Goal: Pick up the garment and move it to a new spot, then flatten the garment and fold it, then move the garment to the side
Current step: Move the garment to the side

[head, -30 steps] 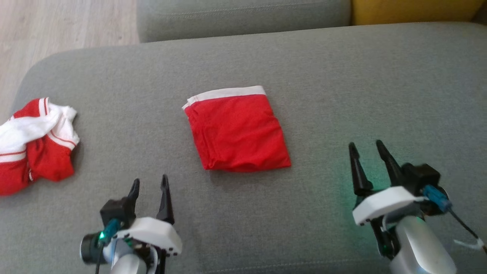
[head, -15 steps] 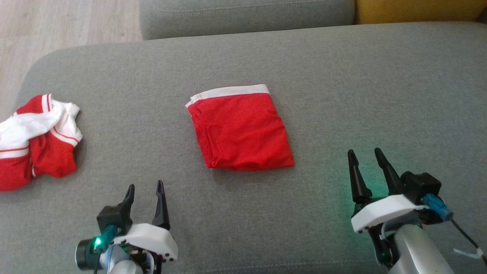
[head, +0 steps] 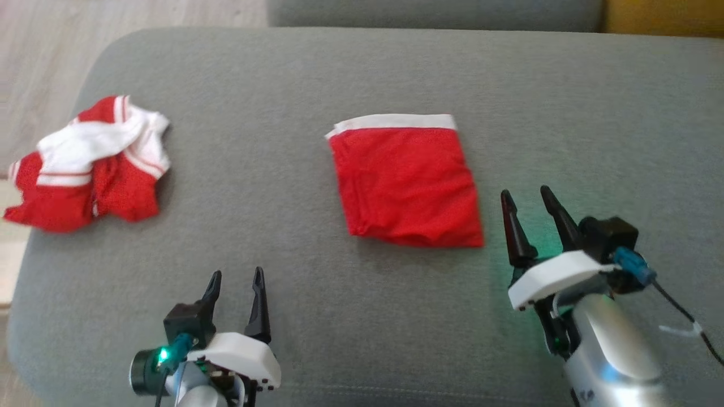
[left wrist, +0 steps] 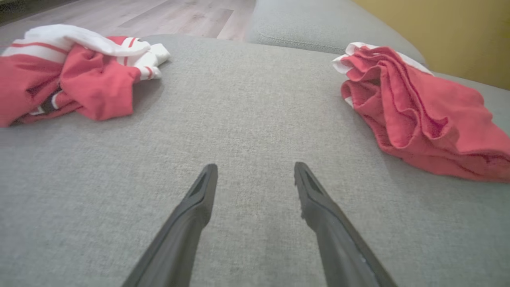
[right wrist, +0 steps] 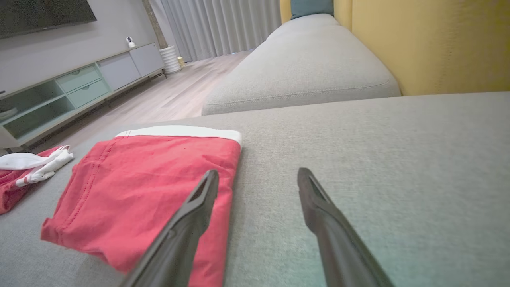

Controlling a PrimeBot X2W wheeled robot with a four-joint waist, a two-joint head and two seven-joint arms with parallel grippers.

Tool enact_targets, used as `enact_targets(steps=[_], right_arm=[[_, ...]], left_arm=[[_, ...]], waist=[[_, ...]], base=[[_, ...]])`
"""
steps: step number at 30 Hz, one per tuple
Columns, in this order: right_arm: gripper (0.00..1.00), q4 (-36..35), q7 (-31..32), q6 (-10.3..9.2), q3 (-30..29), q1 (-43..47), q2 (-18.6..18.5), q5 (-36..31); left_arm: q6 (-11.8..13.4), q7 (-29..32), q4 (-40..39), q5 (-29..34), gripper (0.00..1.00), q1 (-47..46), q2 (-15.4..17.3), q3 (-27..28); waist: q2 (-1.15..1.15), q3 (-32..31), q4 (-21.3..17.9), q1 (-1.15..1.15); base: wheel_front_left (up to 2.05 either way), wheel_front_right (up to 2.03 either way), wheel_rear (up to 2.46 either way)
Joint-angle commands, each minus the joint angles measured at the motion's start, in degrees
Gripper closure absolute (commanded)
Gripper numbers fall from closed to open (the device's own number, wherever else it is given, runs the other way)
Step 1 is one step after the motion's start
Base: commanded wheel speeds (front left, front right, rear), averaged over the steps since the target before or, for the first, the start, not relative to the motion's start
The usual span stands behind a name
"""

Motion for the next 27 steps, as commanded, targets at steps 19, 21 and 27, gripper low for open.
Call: enact_targets(steps=[19, 21, 27], right_arm=[[0.88, 22.40, -0.31, -0.05, 2.80, -16.87, 0.30, 4.99], [1.00, 23.15, -0.41, -0.05, 3.78, -17.42, 0.30, 6.28], [1.00, 21.61, -0.60, -0.05, 4.03, -17.82, 0.30, 7.96]], left_arm=[[-0.04, -0.30, -2.79, -1.34, 0.00, -4.91, 0.63, -0.85], [0.02, -0.30, -2.91, -1.32, 0.00, -5.09, 0.63, -0.91], [-0.13, -0.30, -2.96, -1.02, 0.00, -5.60, 0.63, -0.52]], waist=[[0.00, 5.99, 8.26, 0.00], [0.00, 6.01, 7.55, 0.00], [0.00, 5.92, 3.64, 0.00]], base=[[0.00, 0.00, 0.00], [0.00, 0.00, 0.00], [0.00, 0.00, 0.00]])
